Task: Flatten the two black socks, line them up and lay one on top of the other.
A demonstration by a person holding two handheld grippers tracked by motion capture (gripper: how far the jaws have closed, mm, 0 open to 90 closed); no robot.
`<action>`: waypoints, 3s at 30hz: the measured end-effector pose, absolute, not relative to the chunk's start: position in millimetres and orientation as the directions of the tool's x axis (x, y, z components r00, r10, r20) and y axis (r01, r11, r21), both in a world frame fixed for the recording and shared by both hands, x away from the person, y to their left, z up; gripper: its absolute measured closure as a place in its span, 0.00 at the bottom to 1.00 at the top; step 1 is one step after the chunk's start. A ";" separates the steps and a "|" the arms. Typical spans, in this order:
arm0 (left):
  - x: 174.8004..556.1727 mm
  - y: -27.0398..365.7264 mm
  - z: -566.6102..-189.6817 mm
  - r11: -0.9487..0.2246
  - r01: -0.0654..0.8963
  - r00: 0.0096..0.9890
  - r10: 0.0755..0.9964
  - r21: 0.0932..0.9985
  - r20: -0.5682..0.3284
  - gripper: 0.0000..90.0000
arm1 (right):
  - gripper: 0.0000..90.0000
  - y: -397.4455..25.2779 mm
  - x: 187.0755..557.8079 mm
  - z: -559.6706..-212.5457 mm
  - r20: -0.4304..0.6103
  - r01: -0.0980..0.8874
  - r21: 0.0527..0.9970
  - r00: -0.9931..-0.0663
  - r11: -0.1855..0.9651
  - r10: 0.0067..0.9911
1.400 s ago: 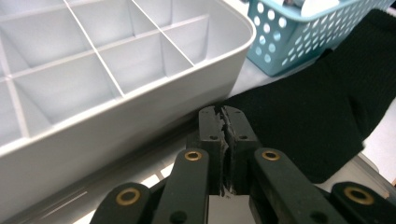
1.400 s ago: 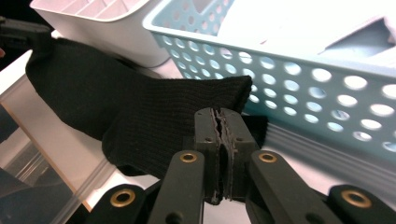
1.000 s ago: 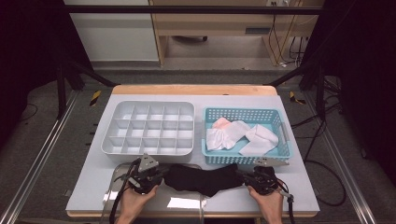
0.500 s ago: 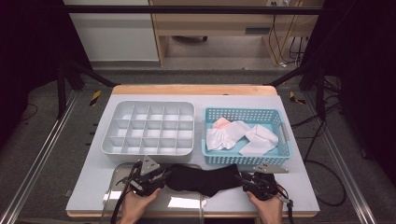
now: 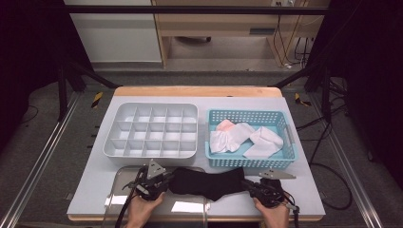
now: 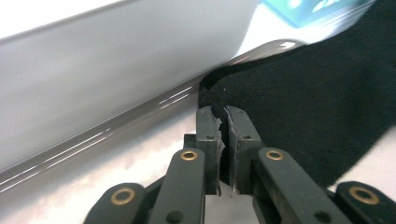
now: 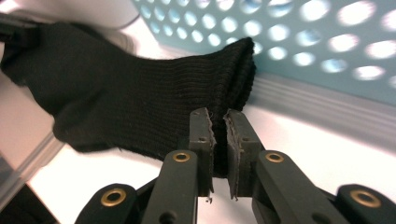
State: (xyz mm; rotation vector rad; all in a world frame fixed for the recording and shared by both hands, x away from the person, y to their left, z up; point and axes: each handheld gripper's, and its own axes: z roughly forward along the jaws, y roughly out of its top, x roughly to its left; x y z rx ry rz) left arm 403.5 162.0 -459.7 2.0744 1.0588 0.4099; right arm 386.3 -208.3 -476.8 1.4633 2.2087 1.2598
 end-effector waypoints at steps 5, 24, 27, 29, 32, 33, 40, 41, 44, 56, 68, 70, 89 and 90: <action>403.0 144.4 -459.9 -0.409 0.533 0.629 0.777 0.741 -0.025 0.92 | 0.89 -218.7 388.3 -475.0 0.210 0.666 0.724 -0.462 0.180 0.862; 404.9 219.0 -438.7 -0.248 0.539 0.489 0.870 0.805 -0.060 0.71 | 0.74 -113.5 384.5 -436.2 0.172 0.453 0.847 -0.729 0.278 0.663; 406.4 229.0 -441.6 -0.237 0.551 0.465 0.883 0.800 -0.058 0.77 | 0.72 -84.5 387.8 -442.1 0.164 0.447 0.831 -0.765 0.330 0.623; 407.6 233.9 -442.2 -0.227 0.559 0.455 0.888 0.797 -0.067 0.80 | 0.70 -68.1 388.2 -446.5 0.156 0.439 0.824 -0.784 0.358 0.601; 408.6 237.1 -441.4 -0.219 0.559 0.445 0.893 0.800 -0.068 0.83 | 0.68 -45.8 388.2 -455.0 0.141 0.428 0.809 -0.807 0.403 0.574; 408.5 237.8 -440.9 -0.217 0.557 0.443 0.894 0.802 -0.066 0.83 | 0.68 -41.8 388.1 -456.8 0.139 0.428 0.803 -0.811 0.414 0.568; 407.9 240.9 -438.0 -0.200 0.555 0.442 0.893 0.808 -0.082 0.83 | 0.90 -24.9 387.4 -471.2 0.072 0.411 0.764 -0.820 0.498 0.568; 407.9 240.7 -437.8 -0.199 0.557 0.443 0.892 0.806 -0.086 0.83 | 0.98 -26.0 388.0 -471.5 0.086 0.424 0.762 -0.816 0.491 0.571; 406.8 236.3 -437.6 -0.199 0.557 0.455 0.885 0.806 -0.096 0.82 | 1.00 -33.8 390.5 -469.0 0.122 0.447 0.774 -0.801 0.449 0.587; 404.7 175.5 -445.8 -0.330 0.556 0.593 0.801 0.763 -0.086 0.71 | 1.00 -97.9 401.6 -438.6 0.195 0.453 0.862 -0.710 0.227 0.677; 414.8 146.2 -461.7 -0.401 0.607 0.610 0.788 0.686 -0.079 0.97 | 1.00 -106.5 399.0 -429.8 0.191 0.421 0.883 -0.727 0.208 0.660; 413.1 151.1 -457.1 -0.380 0.600 0.609 0.787 0.704 -0.095 0.97 | 1.00 -102.9 398.1 -426.1 0.172 0.404 0.888 -0.736 0.220 0.655; 407.4 179.0 -462.8 -0.344 0.623 0.570 0.815 0.702 -0.106 0.93 | 0.86 -50.7 401.1 -452.9 0.174 0.426 0.836 -0.803 0.345 0.570; 407.7 178.5 -463.9 -0.346 0.624 0.570 0.815 0.700 -0.105 0.94 | 0.85 -59.9 401.8 -448.8 0.180 0.430 0.843 -0.791 0.323 0.584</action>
